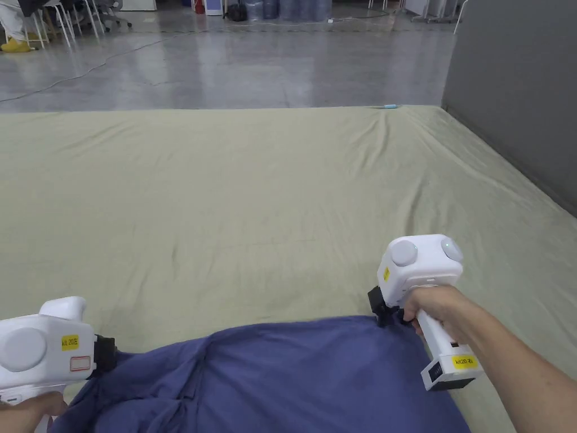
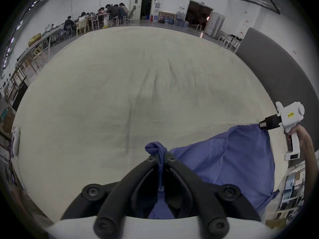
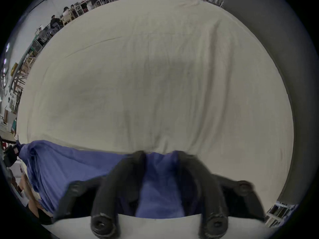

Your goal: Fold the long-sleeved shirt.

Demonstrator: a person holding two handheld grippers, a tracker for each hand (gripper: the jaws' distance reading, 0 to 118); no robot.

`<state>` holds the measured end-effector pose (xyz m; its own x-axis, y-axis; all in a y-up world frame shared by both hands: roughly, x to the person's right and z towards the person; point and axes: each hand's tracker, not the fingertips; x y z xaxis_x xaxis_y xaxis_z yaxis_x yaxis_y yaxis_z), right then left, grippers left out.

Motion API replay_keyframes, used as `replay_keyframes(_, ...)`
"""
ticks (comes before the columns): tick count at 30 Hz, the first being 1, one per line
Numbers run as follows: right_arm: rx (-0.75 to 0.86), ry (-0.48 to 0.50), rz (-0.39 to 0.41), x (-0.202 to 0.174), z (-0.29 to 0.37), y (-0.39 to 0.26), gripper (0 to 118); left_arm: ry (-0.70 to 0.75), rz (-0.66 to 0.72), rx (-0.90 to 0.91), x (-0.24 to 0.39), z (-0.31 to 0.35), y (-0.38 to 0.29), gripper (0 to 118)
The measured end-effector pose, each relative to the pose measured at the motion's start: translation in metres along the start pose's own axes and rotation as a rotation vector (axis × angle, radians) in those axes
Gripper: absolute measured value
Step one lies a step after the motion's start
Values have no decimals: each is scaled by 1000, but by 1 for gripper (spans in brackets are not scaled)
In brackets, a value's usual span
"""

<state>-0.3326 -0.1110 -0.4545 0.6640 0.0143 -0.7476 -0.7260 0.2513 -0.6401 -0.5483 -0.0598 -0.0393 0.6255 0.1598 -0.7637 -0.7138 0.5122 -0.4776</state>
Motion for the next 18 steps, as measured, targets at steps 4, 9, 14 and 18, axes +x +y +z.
replay_keyframes(4, 32, -13, 68, -7, 1, -6, 0, -10, 7, 8, -1, -4, 1, 0)
replay_keyframes(9, 106, 62, 4, 8, 50, -20, 0, -38, 40, 63, -1, 21, 2, 0)
replay_keyframes(14, 232, 102, 43, 36, 111, -47, 0, -75, -21, 134, -6, 84, -16, 0)
replay_keyframes(18, 305, 122, 67, 48, 151, -89, 0, -110, -12, 175, -14, 130, -46, 0)
